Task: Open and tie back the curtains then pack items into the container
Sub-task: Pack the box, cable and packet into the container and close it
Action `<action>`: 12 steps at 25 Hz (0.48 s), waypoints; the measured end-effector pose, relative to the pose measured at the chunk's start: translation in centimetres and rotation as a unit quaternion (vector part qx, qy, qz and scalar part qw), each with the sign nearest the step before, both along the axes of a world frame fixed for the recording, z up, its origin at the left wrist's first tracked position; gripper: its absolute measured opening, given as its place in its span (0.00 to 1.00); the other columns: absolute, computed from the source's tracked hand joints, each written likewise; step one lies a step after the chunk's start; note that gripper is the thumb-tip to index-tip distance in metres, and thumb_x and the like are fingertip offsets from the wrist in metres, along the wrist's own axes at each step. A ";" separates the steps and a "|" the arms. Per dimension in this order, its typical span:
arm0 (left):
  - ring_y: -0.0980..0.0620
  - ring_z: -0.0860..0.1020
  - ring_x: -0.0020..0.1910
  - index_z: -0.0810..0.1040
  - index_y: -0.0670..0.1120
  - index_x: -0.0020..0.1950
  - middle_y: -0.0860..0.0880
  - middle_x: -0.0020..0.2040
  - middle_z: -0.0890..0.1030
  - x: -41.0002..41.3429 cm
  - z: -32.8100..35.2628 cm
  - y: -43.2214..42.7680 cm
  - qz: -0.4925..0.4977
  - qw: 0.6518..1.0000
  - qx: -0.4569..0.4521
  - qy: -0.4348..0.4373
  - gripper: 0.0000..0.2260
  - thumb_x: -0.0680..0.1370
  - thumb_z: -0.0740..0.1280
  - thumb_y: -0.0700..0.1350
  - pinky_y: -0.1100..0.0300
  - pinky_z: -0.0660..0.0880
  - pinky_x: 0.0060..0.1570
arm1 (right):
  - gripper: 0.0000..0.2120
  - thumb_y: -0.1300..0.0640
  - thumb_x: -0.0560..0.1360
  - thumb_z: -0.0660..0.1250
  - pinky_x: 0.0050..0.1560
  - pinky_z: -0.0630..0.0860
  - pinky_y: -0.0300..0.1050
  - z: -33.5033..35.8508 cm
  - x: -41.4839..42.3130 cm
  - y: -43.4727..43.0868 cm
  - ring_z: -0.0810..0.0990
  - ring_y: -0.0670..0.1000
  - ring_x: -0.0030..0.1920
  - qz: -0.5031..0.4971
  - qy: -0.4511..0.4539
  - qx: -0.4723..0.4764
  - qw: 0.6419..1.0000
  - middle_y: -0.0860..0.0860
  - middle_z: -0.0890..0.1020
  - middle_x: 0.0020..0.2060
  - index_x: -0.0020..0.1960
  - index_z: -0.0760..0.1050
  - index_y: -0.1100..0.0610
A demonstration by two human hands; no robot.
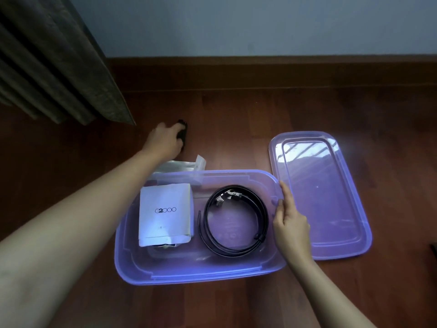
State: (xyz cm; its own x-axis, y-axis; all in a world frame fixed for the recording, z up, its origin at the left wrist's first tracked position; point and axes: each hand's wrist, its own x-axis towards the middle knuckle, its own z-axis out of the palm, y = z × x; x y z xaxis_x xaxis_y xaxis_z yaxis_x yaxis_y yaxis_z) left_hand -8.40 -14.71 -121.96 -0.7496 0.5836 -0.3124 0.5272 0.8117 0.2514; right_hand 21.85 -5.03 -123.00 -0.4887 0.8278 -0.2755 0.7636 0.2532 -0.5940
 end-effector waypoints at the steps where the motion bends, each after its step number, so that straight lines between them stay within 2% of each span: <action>1: 0.33 0.73 0.57 0.66 0.52 0.71 0.35 0.62 0.70 -0.2 -0.7 -0.3 0.007 0.999 -0.034 -0.014 0.20 0.78 0.60 0.45 0.51 0.71 0.56 | 0.22 0.52 0.81 0.52 0.46 0.71 0.53 0.0 0.0 0.0 0.79 0.65 0.47 0.001 0.000 -0.001 1.000 0.55 0.84 0.48 0.71 0.56 0.34; 3: 0.34 0.74 0.55 0.67 0.52 0.71 0.34 0.60 0.72 -0.2 -2.0 -0.6 -0.005 1.000 -0.020 -0.010 0.20 0.79 0.61 0.44 0.53 0.71 0.53 | 0.22 0.52 0.81 0.52 0.45 0.71 0.53 0.0 0.1 0.1 0.79 0.65 0.47 -0.002 -0.002 -0.005 1.000 0.56 0.84 0.49 0.71 0.56 0.33; 6: 0.35 0.76 0.52 0.73 0.48 0.63 0.35 0.57 0.77 -0.5 -2.8 -0.7 -0.026 0.999 0.016 -0.015 0.14 0.77 0.63 0.42 0.55 0.71 0.47 | 0.22 0.52 0.81 0.52 0.45 0.71 0.53 0.0 0.1 0.1 0.79 0.65 0.47 -0.004 -0.004 -0.007 1.000 0.55 0.84 0.48 0.70 0.55 0.32; 9: 0.39 0.76 0.46 0.76 0.46 0.57 0.36 0.53 0.78 -0.1 -2.7 -1.1 -0.004 0.998 0.052 -0.030 0.09 0.76 0.65 0.41 0.58 0.68 0.42 | 0.23 0.52 0.81 0.52 0.45 0.71 0.52 0.0 0.0 0.1 0.79 0.64 0.47 -0.002 -0.007 -0.006 1.000 0.55 0.84 0.48 0.70 0.54 0.31; 12: 0.46 0.76 0.39 0.77 0.46 0.53 0.42 0.44 0.79 0.7 -0.5 -0.6 0.008 0.981 0.195 -0.023 0.08 0.75 0.66 0.42 0.60 0.70 0.39 | 0.23 0.52 0.81 0.52 0.45 0.72 0.53 0.1 0.0 0.1 0.79 0.64 0.46 -0.001 -0.005 0.000 1.000 0.55 0.84 0.48 0.70 0.54 0.31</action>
State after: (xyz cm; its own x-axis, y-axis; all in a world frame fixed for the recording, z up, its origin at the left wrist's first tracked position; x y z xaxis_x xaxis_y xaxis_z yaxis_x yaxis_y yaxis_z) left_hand -7.65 -15.35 -122.48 -0.7502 0.6531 -0.1029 0.4950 0.6580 0.5675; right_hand 21.86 -4.94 -122.95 -0.4844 0.8285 -0.2811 0.7702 0.2515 -0.5861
